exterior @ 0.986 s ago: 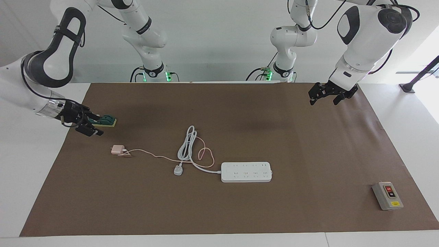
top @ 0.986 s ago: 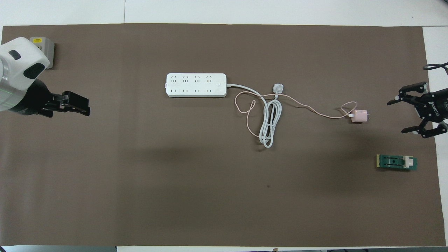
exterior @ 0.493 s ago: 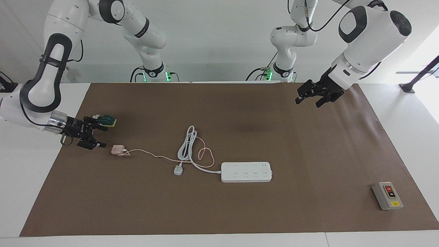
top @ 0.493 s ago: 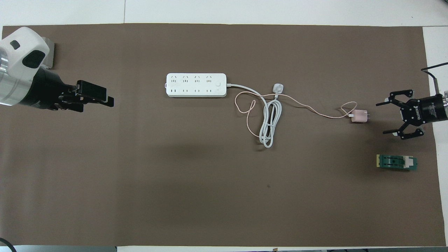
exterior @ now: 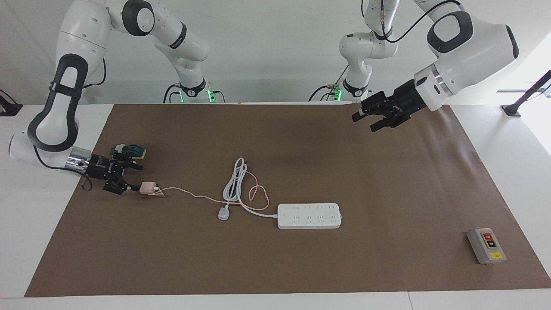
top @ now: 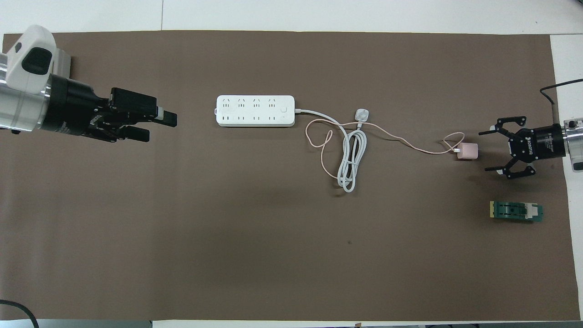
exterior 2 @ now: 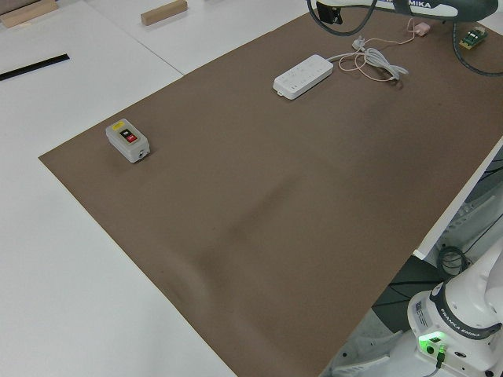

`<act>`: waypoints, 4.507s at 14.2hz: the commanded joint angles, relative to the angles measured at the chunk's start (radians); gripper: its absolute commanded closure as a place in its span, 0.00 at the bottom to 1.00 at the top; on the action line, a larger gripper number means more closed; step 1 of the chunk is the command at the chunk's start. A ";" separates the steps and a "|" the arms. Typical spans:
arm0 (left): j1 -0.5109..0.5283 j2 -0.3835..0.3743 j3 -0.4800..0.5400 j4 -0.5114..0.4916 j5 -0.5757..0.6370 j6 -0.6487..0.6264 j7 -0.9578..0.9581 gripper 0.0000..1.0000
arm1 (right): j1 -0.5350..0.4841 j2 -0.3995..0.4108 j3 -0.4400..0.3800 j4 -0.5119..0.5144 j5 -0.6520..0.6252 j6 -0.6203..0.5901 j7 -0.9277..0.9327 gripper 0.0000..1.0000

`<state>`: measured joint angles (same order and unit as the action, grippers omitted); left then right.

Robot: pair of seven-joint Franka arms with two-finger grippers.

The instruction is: Plug charger into power strip

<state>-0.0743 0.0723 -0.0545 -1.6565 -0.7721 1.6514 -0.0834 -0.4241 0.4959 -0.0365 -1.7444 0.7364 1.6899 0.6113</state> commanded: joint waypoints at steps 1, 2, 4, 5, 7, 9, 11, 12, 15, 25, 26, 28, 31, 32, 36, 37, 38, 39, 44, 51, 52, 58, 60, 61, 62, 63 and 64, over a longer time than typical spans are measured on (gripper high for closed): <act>-0.018 0.076 0.004 -0.016 -0.180 -0.002 0.013 0.00 | 0.001 0.006 0.003 -0.024 0.017 0.036 -0.001 0.00; -0.021 0.092 0.002 -0.020 -0.211 -0.007 0.016 0.00 | 0.001 0.006 0.003 -0.032 0.015 0.050 -0.016 0.00; -0.025 0.138 -0.002 -0.019 -0.284 -0.008 0.016 0.00 | -0.001 0.013 0.003 -0.056 0.014 0.086 -0.048 0.00; -0.024 0.155 -0.002 -0.019 -0.312 -0.008 0.016 0.00 | -0.002 0.033 0.003 -0.052 0.015 0.088 -0.067 0.00; -0.019 0.207 -0.002 -0.026 -0.399 -0.030 0.066 0.00 | -0.002 0.039 0.003 -0.047 0.020 0.086 -0.079 0.00; -0.012 0.247 -0.001 -0.048 -0.452 -0.036 0.266 0.00 | 0.001 0.046 0.004 -0.052 0.026 0.109 -0.082 0.00; 0.004 0.282 -0.001 -0.065 -0.518 -0.050 0.391 0.00 | 0.001 0.053 0.004 -0.049 0.024 0.114 -0.087 0.00; 0.005 0.294 -0.001 -0.077 -0.553 -0.062 0.422 0.00 | 0.001 0.055 0.003 -0.050 0.024 0.116 -0.096 0.00; 0.022 0.346 -0.001 -0.095 -0.692 -0.108 0.480 0.00 | 0.001 0.068 0.004 -0.053 0.026 0.128 -0.113 0.17; 0.001 0.359 0.005 -0.339 -0.872 -0.142 0.824 0.00 | 0.005 0.075 0.004 -0.053 0.023 0.137 -0.163 1.00; -0.011 0.321 0.005 -0.385 -0.874 -0.113 0.818 0.00 | 0.004 0.075 0.004 -0.053 0.023 0.137 -0.163 1.00; -0.030 0.249 0.004 -0.454 -0.897 -0.032 0.762 0.00 | 0.004 0.073 0.004 -0.044 0.023 0.114 -0.159 1.00; -0.074 0.199 0.005 -0.488 -0.920 0.054 0.680 0.00 | 0.007 0.062 0.004 -0.008 0.012 0.051 -0.118 1.00; -0.094 0.198 0.007 -0.488 -0.934 0.079 0.680 0.00 | 0.013 0.059 0.004 0.017 0.008 0.027 -0.072 1.00; -0.114 0.222 0.007 -0.473 -1.009 0.100 0.698 0.00 | 0.053 0.015 0.006 0.043 -0.014 -0.019 0.016 1.00; -0.119 0.244 0.007 -0.448 -1.021 0.099 0.740 0.00 | 0.067 -0.002 0.009 0.045 -0.017 -0.022 0.040 1.00; -0.119 0.262 0.007 -0.427 -1.024 0.093 0.772 0.00 | 0.096 -0.017 0.007 0.048 -0.022 -0.027 0.065 1.00; -0.117 0.274 0.007 -0.415 -1.029 0.084 0.775 0.00 | 0.105 -0.031 0.007 0.058 -0.023 -0.035 0.096 1.00; -0.121 0.334 0.007 -0.338 -1.027 0.070 0.871 0.00 | 0.223 -0.117 0.009 0.062 -0.020 -0.027 0.304 1.00; -0.128 0.324 0.028 -0.356 -1.018 0.071 0.921 0.00 | 0.405 -0.168 0.013 0.060 0.004 0.086 0.529 1.00; -0.128 0.320 0.028 -0.361 -1.018 0.071 0.921 0.00 | 0.432 -0.172 0.015 0.059 0.006 0.121 0.563 1.00; -0.134 0.319 0.028 -0.359 -1.018 0.105 0.933 0.00 | 0.580 -0.186 0.017 0.060 0.020 0.247 0.741 1.00; -0.133 0.316 0.030 -0.359 -1.018 0.114 0.941 0.00 | 0.625 -0.188 0.017 0.060 0.020 0.283 0.790 1.00; -0.133 0.316 0.030 -0.359 -1.017 0.119 0.944 0.00 | 0.652 -0.188 0.017 0.060 0.020 0.315 0.829 1.00; -0.131 0.308 0.039 -0.362 -1.017 0.123 0.945 0.00 | 0.680 -0.188 0.017 0.060 0.020 0.347 0.875 1.00; -0.133 0.304 0.044 -0.368 -1.015 0.128 0.947 0.00 | 0.698 -0.189 0.017 0.060 0.018 0.372 0.912 1.00; -0.133 0.299 0.045 -0.376 -1.014 0.131 0.946 0.00 | 0.723 -0.197 0.017 0.060 0.018 0.387 0.936 1.00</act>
<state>-0.1911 0.4035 -0.0275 -2.0015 -1.7802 1.7558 0.8470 0.2677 0.3214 -0.0190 -1.6745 0.7462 2.0443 1.4922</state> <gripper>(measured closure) 0.000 0.639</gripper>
